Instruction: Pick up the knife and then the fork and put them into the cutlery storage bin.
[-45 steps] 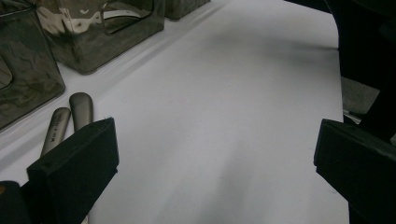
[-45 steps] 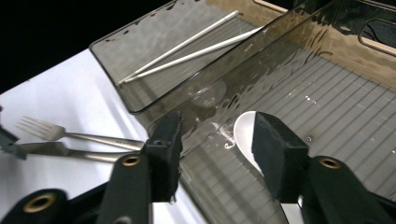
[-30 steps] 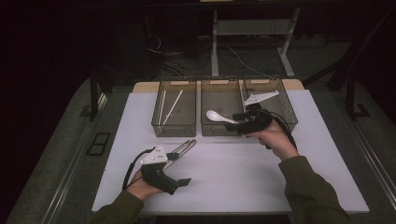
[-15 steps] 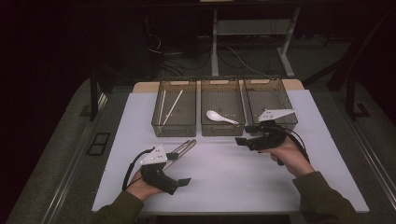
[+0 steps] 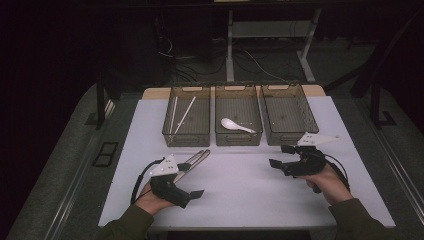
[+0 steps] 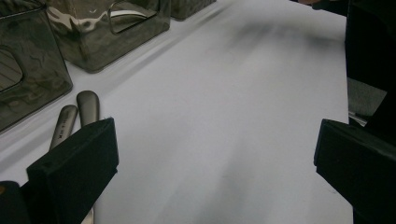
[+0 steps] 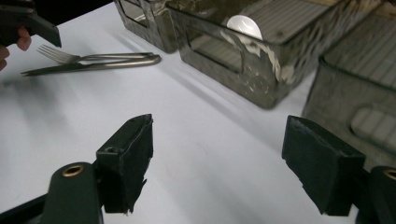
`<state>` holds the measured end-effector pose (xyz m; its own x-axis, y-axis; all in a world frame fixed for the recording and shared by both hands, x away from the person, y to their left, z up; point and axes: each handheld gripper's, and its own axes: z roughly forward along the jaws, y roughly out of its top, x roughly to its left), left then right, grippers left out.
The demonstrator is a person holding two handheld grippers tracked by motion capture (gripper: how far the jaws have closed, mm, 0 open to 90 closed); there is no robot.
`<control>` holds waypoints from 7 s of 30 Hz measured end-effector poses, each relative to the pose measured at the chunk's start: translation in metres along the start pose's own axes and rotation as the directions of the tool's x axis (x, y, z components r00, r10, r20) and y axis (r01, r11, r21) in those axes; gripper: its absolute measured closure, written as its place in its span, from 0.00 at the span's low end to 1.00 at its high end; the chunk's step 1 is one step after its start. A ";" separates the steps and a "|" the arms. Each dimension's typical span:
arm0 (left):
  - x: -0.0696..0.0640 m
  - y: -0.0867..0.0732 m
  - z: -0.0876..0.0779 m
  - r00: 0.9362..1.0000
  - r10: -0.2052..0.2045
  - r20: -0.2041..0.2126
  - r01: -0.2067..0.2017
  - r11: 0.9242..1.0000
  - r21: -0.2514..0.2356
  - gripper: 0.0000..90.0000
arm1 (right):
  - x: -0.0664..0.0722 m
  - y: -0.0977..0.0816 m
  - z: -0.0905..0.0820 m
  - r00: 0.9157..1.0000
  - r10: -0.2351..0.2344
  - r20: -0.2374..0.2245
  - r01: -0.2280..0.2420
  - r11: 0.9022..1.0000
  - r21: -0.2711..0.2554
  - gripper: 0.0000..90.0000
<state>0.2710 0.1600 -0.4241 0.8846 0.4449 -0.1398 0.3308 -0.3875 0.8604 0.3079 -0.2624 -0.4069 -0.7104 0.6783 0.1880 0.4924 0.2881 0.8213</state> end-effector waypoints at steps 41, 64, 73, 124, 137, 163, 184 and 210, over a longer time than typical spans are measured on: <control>0.018 0.025 -0.009 0.992 -0.024 -0.120 0.029 0.999 0.044 0.44 | 0.004 -0.065 -0.038 0.998 0.009 0.061 -0.009 1.000 -0.007 0.21; 0.070 0.031 0.042 0.969 -0.071 -0.237 0.124 0.968 0.216 0.99 | 0.005 -0.064 -0.037 0.998 0.008 0.056 -0.008 1.000 -0.005 0.21; 0.074 0.031 0.055 0.964 -0.049 -0.260 0.119 0.958 0.261 0.99 | 0.005 -0.064 -0.037 0.999 0.007 0.053 -0.007 1.000 -0.005 0.21; 0.053 0.031 0.039 0.997 -0.025 -0.080 0.042 0.974 0.222 0.86 | 0.007 -0.064 -0.036 0.999 -0.007 0.044 0.007 1.000 0.002 0.21; 0.044 0.011 0.023 0.993 -0.024 -0.113 0.056 0.955 0.292 0.77 | 0.007 -0.064 -0.036 0.999 -0.009 0.044 0.009 1.000 0.002 0.21; 0.047 0.008 0.031 0.992 0.005 -0.122 0.038 0.936 0.351 0.88 | 0.009 -0.064 -0.035 0.999 -0.018 0.035 0.018 1.000 0.006 0.21; 0.013 0.031 0.041 0.996 0.054 0.076 -0.074 0.951 0.301 0.88 | 0.027 -0.029 -0.021 0.971 -0.176 -0.164 0.199 0.971 0.135 0.23; -0.020 0.073 0.079 0.928 0.225 0.298 -0.304 0.918 0.256 0.88 | 0.059 0.028 0.035 0.835 -0.376 -0.401 0.475 0.861 0.183 0.48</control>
<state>0.3033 0.0588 -0.3974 0.9930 0.0852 -0.0822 0.1183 -0.6976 0.7067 0.2972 -0.1904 -0.3919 -0.9802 0.1875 0.0642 0.1784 0.6942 0.6973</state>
